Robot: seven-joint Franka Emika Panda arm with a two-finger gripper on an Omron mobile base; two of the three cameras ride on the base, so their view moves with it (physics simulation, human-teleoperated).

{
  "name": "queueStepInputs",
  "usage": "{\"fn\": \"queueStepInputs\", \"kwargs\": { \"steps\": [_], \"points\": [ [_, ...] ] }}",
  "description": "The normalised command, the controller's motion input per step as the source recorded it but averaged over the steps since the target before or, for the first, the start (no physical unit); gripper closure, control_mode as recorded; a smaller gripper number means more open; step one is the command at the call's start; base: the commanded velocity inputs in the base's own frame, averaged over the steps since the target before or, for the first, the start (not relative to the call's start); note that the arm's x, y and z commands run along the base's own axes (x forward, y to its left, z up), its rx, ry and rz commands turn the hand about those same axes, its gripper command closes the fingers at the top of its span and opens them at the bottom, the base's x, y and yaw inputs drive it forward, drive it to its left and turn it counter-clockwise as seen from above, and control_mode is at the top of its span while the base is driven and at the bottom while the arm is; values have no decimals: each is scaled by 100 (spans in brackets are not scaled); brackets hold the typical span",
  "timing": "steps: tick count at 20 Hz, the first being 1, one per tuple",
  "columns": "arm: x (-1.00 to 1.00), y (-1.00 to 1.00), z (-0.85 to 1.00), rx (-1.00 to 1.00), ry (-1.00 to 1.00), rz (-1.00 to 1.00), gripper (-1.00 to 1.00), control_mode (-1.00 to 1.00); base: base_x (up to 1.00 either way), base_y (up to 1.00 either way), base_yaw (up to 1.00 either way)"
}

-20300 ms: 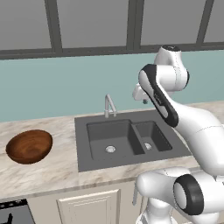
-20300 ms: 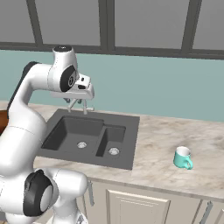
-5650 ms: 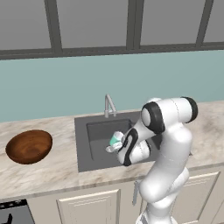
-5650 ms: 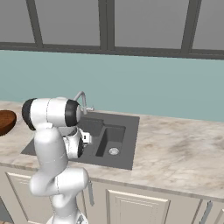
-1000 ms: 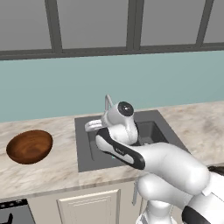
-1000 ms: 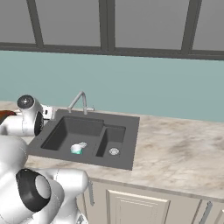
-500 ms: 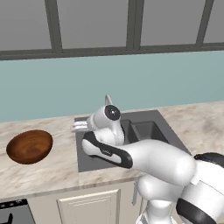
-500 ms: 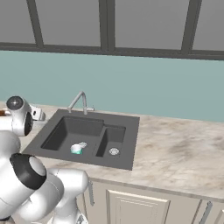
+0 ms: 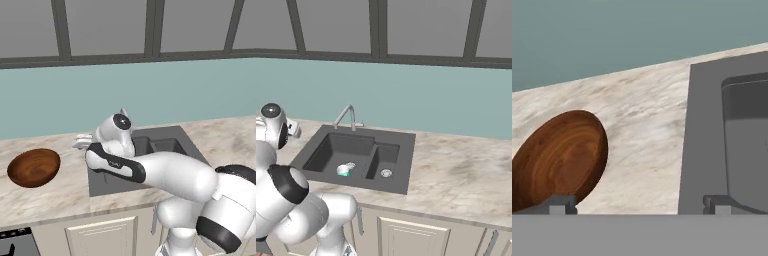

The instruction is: Place the mug in the left basin and the bowl in the right basin of the sink.

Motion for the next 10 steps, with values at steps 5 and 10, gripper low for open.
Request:
{"fn": "queueStepInputs", "kwargs": {
  "steps": [5,10],
  "points": [
    [0,13,23,0,14,0,-100,-100,0,0,0],
    [0,40,1,0,6,2,-100,-100,0,0,0]
  ]
}}
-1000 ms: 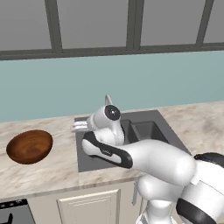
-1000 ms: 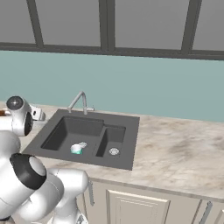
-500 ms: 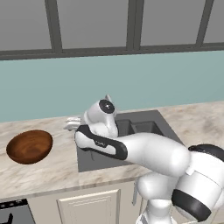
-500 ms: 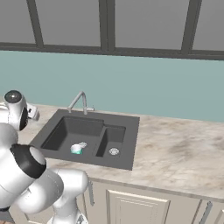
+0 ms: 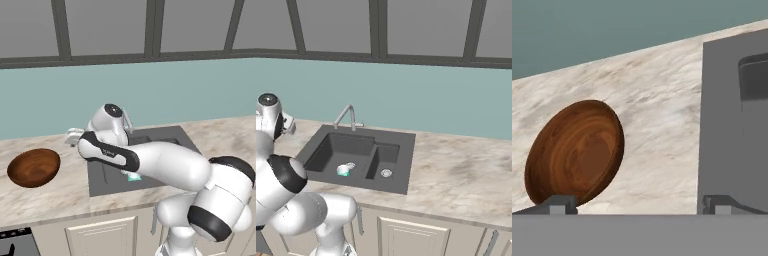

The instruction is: Place the mug in the left basin and the bowl in the right basin of the sink.

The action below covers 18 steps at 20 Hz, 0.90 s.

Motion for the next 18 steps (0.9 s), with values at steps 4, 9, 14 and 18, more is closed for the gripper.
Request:
{"fn": "queueStepInputs", "kwargs": {
  "steps": [4,9,14,18],
  "points": [
    [0,53,-6,0,0,3,-100,-100,0,0,0],
    [0,43,-30,0,0,0,-100,-100,0,0,0],
    [0,27,-37,0,-1,0,-100,-100,0,0,0],
    [0,20,-32,0,0,0,-100,-100,0,0,0]
  ]
}}
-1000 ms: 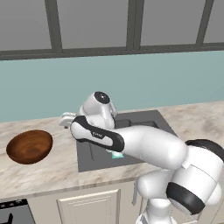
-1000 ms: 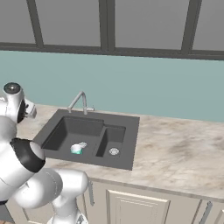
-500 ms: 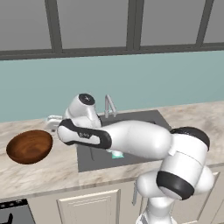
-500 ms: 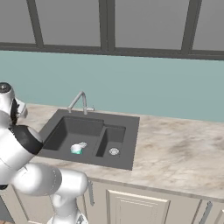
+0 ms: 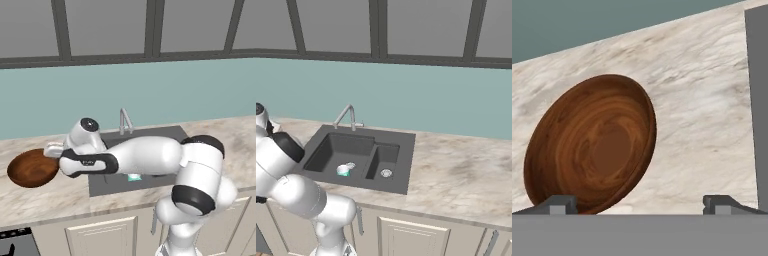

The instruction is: Place the mug in the left basin and the bowl in the right basin of the sink.

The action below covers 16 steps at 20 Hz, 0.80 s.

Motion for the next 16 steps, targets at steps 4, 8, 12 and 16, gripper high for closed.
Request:
{"fn": "queueStepInputs", "kwargs": {
  "steps": [4,8,12,16],
  "points": [
    [0,18,-25,0,-1,0,-100,-100,0,0,0],
    [1,18,-26,0,-1,0,-100,-100,0,0,0],
    [9,18,-29,0,0,0,-100,-100,0,0,0],
    [12,16,-29,0,0,0,-100,-100,0,0,0]
  ]
}}
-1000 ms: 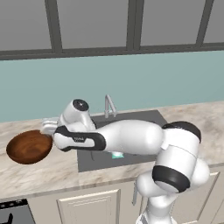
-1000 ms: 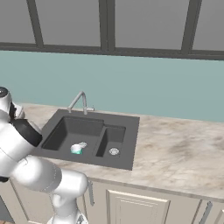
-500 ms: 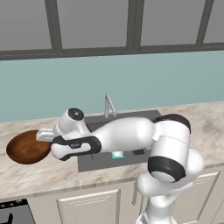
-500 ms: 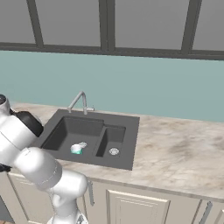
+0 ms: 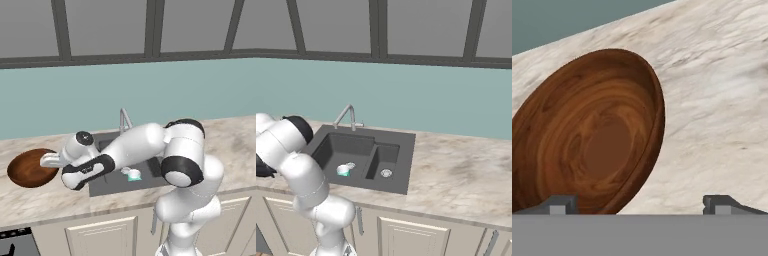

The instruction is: Place the mug in the left basin and the bowl in the right basin of the sink.

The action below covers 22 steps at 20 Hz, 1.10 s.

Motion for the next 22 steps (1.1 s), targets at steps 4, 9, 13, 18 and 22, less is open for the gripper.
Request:
{"fn": "queueStepInputs", "kwargs": {
  "steps": [4,9,13,18,22],
  "points": [
    [11,21,-23,0,0,0,-100,-100,0,0,0],
    [14,25,-17,0,0,0,-100,-100,0,0,0],
    [30,28,-11,0,0,0,100,-100,0,0,0],
    [7,23,-9,0,0,0,100,-100,0,0,0],
    [0,20,-5,0,0,0,100,-100,0,0,0]
  ]
}}
